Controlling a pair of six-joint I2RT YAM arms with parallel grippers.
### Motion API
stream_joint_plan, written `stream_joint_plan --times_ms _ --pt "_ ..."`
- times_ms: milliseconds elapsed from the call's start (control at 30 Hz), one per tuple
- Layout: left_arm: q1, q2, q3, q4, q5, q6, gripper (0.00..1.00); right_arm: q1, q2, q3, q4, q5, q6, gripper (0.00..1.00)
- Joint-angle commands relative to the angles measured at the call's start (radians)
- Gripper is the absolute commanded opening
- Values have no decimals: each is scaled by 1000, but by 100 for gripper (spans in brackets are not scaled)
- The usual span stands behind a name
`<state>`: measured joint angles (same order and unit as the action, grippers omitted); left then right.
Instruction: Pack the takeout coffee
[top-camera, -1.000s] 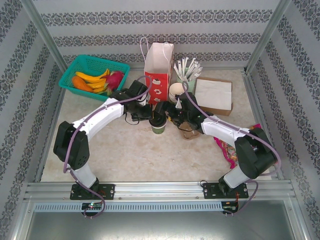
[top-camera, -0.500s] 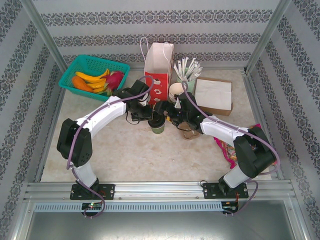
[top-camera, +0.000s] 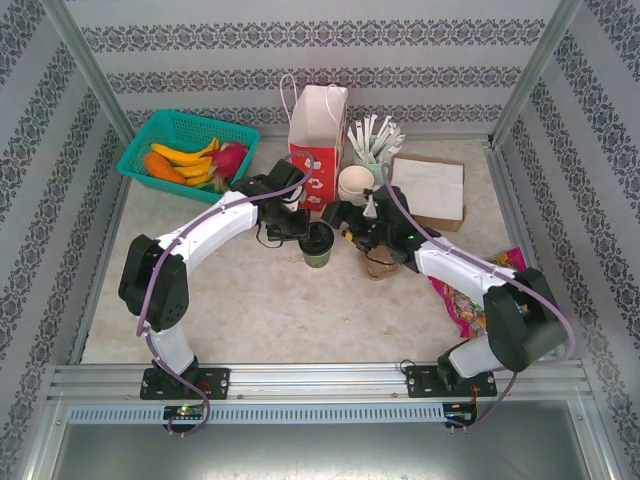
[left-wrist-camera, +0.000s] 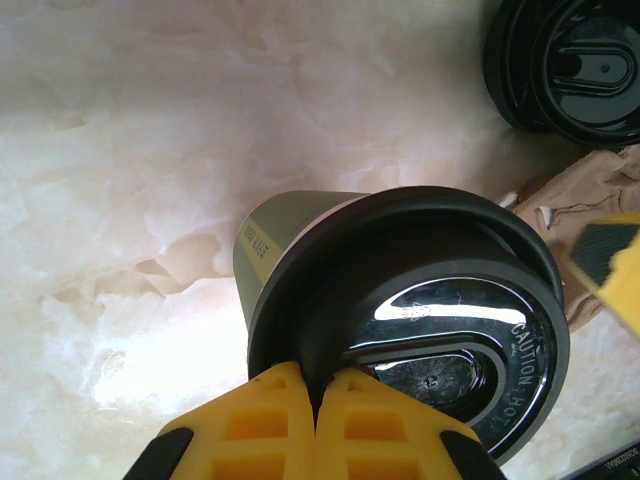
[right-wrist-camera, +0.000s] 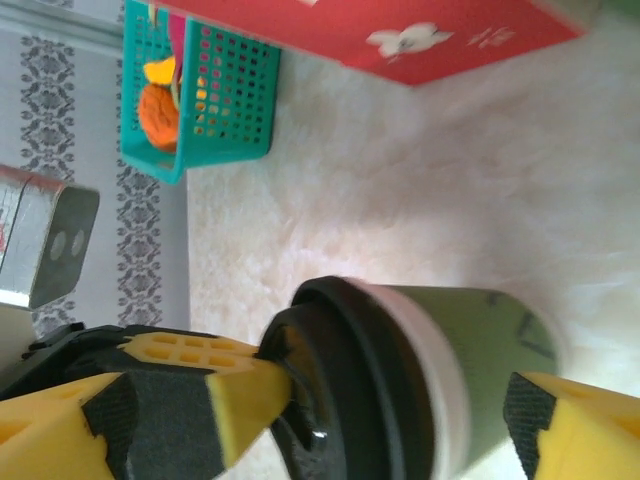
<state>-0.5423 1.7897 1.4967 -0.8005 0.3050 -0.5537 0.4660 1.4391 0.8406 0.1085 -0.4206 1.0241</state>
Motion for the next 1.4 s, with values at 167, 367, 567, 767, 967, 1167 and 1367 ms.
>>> stream_joint_plan --times_ms 167,367,567,767,967,1167,1367 --pt "-15 61 1 -60 -30 28 0 -52 -43 -34 -143 -68 -160 69" --pt "-18 78 11 -66 -28 31 0 -49 14 3 -143 -151 -185 53" --pt "-24 81 17 -72 -34 32 0 -43 51 27 -141 -114 -181 42" --pt "-27 91 27 -86 -40 41 0 -28 89 60 -143 -141 -189 40" --pt "-29 103 37 -89 -37 44 0 -23 104 61 -156 -127 -185 36" --pt "-31 112 46 -101 -33 54 0 -11 118 78 -253 -57 -197 19" --pt "-29 137 74 -141 -45 68 0 32 126 154 -483 128 -267 19"
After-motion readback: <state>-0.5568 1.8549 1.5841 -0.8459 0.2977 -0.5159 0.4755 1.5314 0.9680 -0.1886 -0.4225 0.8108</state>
